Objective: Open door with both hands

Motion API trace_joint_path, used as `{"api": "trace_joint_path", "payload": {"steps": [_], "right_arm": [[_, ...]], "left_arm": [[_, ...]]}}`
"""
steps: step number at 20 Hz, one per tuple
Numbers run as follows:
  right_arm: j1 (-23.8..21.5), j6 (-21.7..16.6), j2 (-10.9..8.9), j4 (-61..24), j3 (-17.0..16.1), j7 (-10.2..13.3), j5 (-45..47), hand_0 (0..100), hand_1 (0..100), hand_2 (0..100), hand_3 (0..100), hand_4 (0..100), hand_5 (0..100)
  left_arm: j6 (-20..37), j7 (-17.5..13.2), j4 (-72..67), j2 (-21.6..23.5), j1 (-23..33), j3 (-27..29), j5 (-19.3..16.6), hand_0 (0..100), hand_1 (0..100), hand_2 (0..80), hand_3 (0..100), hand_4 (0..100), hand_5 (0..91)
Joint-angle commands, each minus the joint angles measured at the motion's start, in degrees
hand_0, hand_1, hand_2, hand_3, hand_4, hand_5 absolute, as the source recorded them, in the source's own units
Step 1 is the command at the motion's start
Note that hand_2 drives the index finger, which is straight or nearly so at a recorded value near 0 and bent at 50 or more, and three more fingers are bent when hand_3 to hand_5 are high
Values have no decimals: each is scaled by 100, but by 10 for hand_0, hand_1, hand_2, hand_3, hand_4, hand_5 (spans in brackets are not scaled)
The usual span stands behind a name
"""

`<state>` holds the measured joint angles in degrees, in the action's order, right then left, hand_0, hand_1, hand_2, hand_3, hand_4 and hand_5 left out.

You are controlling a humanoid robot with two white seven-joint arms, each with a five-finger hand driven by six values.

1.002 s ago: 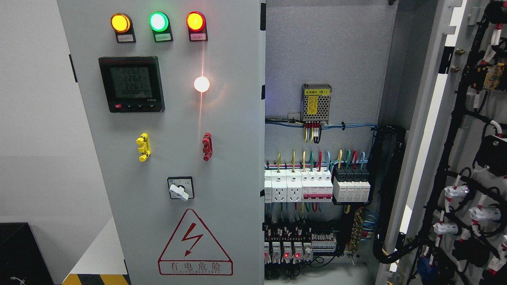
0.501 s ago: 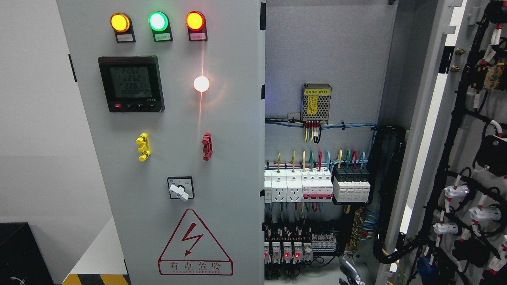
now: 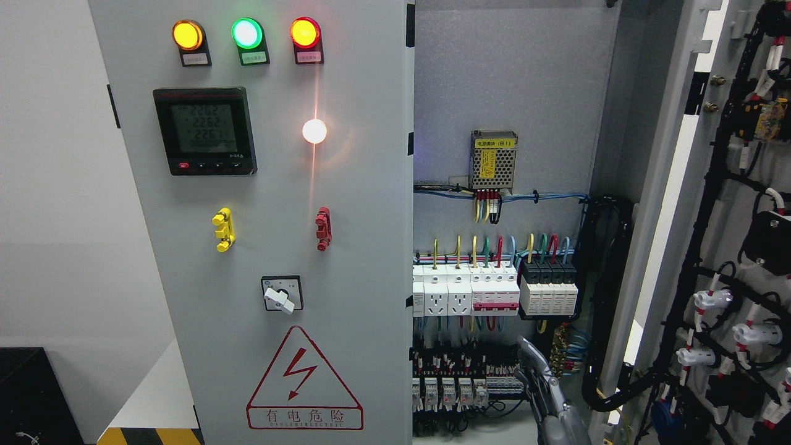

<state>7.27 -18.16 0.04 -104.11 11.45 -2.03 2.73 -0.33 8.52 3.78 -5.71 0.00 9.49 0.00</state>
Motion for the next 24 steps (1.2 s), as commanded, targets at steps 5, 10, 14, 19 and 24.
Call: {"api": "trace_joint_path", "payload": {"steps": [5,10,14,19,24], "right_arm": [[951,988,207,391,261,1,384,191,0,0,0,0,0],[1355,1647,198,417,200,1,747,191,0,0,0,0,0],[1576,1991,207,514,208,-16,747,191,0,0,0,0,0],[1830,2176,207,672,226,-25,755,191,0,0,0,0,0],[2059,2246,198,883,261,-51,773,191,0,0,0,0,0]], "left_arm": [[-3,1,0,-1,158,0,-97,0,0,0,0,0,0],[-3,1,0,-1,158,0,-97,0,0,0,0,0,0],[-3,1,0,-1,158,0,-97,0,0,0,0,0,0],[-3,1,0,-1,158,0,-97,0,0,0,0,0,0],[-11,1,0,-1,158,0,-97,0,0,0,0,0,0]]}}
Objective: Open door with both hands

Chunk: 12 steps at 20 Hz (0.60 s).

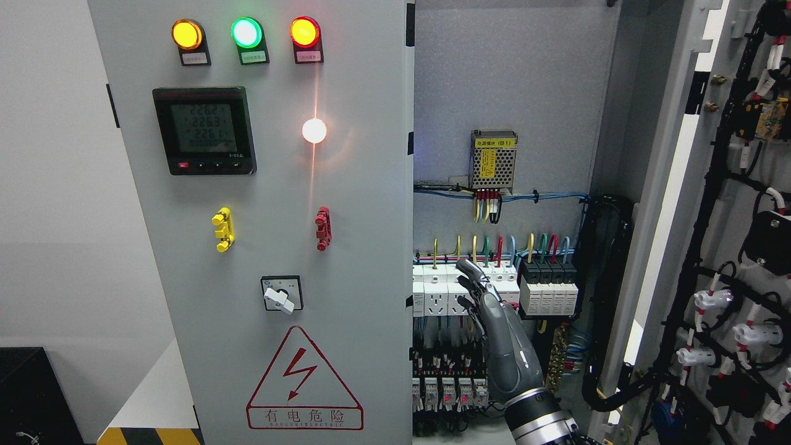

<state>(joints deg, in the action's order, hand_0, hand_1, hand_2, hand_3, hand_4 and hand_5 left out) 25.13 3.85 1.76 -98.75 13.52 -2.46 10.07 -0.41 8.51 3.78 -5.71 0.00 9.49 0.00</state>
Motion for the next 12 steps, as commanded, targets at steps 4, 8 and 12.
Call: {"api": "trace_joint_path", "payload": {"steps": [4,8,12], "right_arm": [[483,133,26,523,45,-8,600,191,0,0,0,0,0],[633,371,-18,699,54,-17,672,191,0,0,0,0,0],[870,371,-36,962,45,-17,681,191,0,0,0,0,0]], "left_arm": [[6,1,0,0,158,0,-97,0,0,0,0,0,0],[6,1,0,0,158,0,-97,0,0,0,0,0,0],[-3,1,0,0,158,0,-97,0,0,0,0,0,0]]}}
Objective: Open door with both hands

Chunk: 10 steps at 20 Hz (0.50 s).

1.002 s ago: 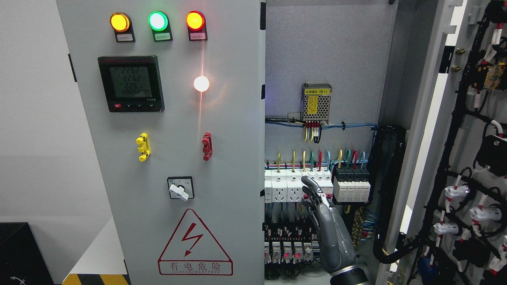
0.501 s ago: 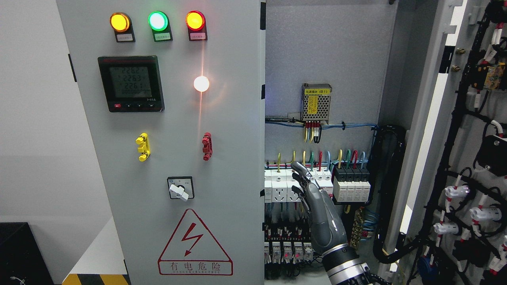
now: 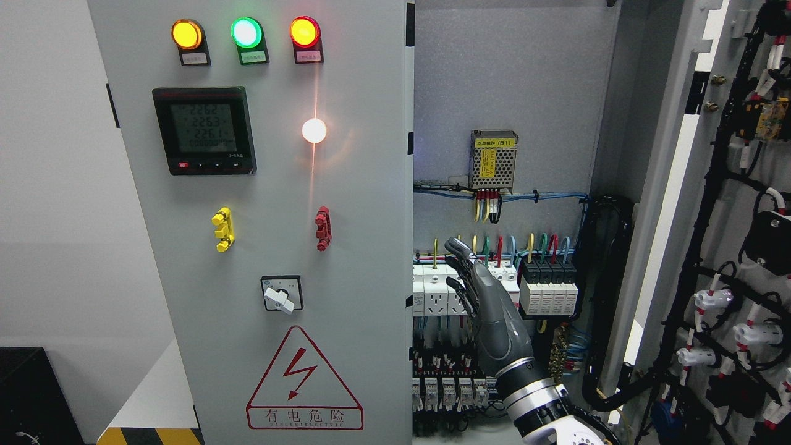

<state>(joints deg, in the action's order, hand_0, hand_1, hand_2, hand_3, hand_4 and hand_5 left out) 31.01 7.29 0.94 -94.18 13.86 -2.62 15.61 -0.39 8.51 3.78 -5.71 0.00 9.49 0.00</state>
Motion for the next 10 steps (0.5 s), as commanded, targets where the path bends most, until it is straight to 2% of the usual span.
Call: {"api": "trace_joint_path", "payload": {"steps": [1,10], "right_arm": [[326,27,47,558,12,-1,127,191,0,0,0,0,0],[493,176,64,787,21,-19,144,191,0,0,0,0,0]], "left_arm": [[3,1,0,0,158,0,-97,0,0,0,0,0,0],[4,1,0,0,158,0,-97,0,0,0,0,0,0]]}}
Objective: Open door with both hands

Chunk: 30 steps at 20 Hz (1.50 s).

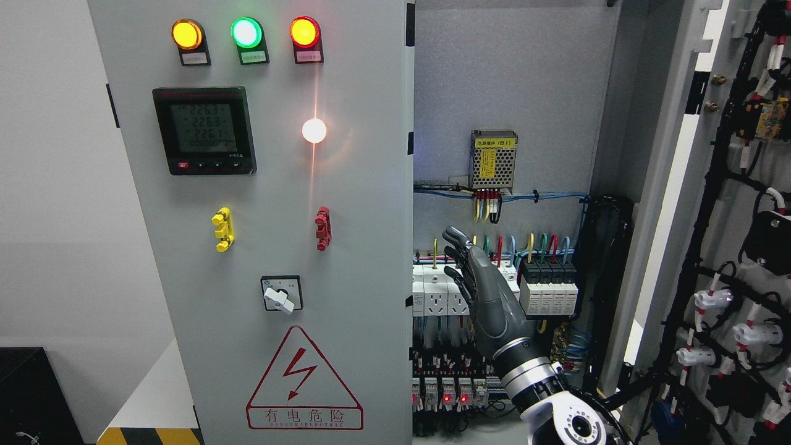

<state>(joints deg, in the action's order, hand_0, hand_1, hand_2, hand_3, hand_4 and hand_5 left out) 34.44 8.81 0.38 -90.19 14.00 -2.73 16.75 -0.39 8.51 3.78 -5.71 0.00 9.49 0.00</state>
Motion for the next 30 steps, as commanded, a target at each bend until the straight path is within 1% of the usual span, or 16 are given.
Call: {"api": "trace_joint_path", "payload": {"steps": [1,3,6,8,9,11,12,14,22,24,26,30], "right_arm": [[160,24,120,380,6,-9,30,191,0,0,0,0,0],[160,16,120,362,6,-9,143,191,0,0,0,0,0],[160,24,111,353,15,-9,626,191,0,0,0,0,0],[160,24,102,345,6,-17,654,191,0,0,0,0,0],[160,24,102,336,6,-113,654,191,0,0,0,0,0],[160,24,102,318,6,-534,654,191,0,0,0,0,0],[168,24,102,318,-3,-701,654,191,0,0,0,0,0],[195,33,102,353,-46,-729,654,191,0,0,0,0,0],[327,33,94,511,-55,-817,671,191,0,0,0,0,0],[327,103,85,546,-64,-844,680,191,0,0,0,0,0],[335,252,85,573,-64,-852,698,191,0,0,0,0,0],[432,270,85,678,-64,-852,1119,191,0,0,0,0,0]], "left_arm": [[4,1,0,0,158,0,-97,0,0,0,0,0,0],[-5,1,0,0,158,0,-97,0,0,0,0,0,0],[-5,1,0,0,158,0,-97,0,0,0,0,0,0],[4,1,0,0,158,0,-97,0,0,0,0,0,0],[4,1,0,0,158,0,-97,0,0,0,0,0,0],[4,1,0,0,158,0,-97,0,0,0,0,0,0],[4,1,0,0,158,0,-97,0,0,0,0,0,0],[-5,1,0,0,158,0,-97,0,0,0,0,0,0],[4,1,0,0,158,0,-97,0,0,0,0,0,0],[4,1,0,0,158,0,-97,0,0,0,0,0,0],[4,1,0,0,158,0,-97,0,0,0,0,0,0],[4,1,0,0,158,0,-97,0,0,0,0,0,0]]}}
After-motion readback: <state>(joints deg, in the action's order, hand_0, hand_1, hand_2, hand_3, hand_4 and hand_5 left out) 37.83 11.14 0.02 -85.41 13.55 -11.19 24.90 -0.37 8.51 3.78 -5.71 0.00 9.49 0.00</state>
